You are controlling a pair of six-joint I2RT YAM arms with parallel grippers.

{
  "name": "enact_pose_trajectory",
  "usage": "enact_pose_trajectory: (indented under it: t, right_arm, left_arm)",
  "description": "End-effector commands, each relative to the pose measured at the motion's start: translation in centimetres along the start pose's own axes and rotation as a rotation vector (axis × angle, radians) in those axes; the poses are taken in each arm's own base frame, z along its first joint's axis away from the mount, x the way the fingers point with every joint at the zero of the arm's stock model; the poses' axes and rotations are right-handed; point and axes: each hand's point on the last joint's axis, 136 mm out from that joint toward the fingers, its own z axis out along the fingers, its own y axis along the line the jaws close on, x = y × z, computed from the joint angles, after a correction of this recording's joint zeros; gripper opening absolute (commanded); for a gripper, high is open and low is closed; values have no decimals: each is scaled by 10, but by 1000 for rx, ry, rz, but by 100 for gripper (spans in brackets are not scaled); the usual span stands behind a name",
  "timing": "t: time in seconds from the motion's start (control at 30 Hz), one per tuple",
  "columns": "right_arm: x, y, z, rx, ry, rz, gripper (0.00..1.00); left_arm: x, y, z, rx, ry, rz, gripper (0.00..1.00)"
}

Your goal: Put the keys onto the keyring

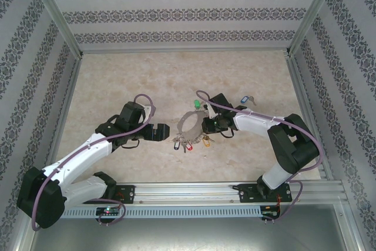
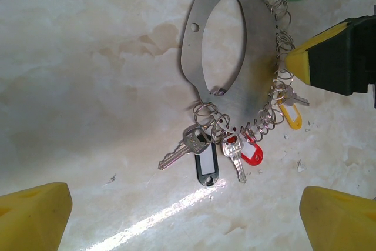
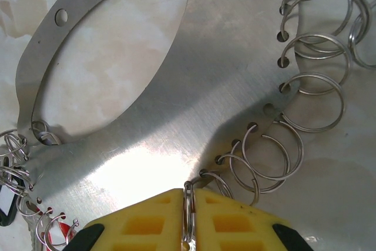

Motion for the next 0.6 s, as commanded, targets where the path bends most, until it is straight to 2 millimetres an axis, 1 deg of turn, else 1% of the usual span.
enact_pose_trajectory:
  t: [0.0, 0.3, 0.5, 0.57]
  right_arm:
    - [2, -3, 1, 29, 7, -36, 15]
    - [7, -5, 8, 42, 25, -50, 16]
    - [7, -3, 9, 40, 31, -63, 12]
    - [7, -3, 8, 40, 28, -63, 8]
  left_arm:
    - [-3, -9, -4, 17, -12, 37, 100]
    - [-4, -9, -4, 13, -12, 41, 100]
    - [-5, -9, -4, 11, -12, 40, 100]
    - [-6, -10, -4, 11, -15, 42, 100]
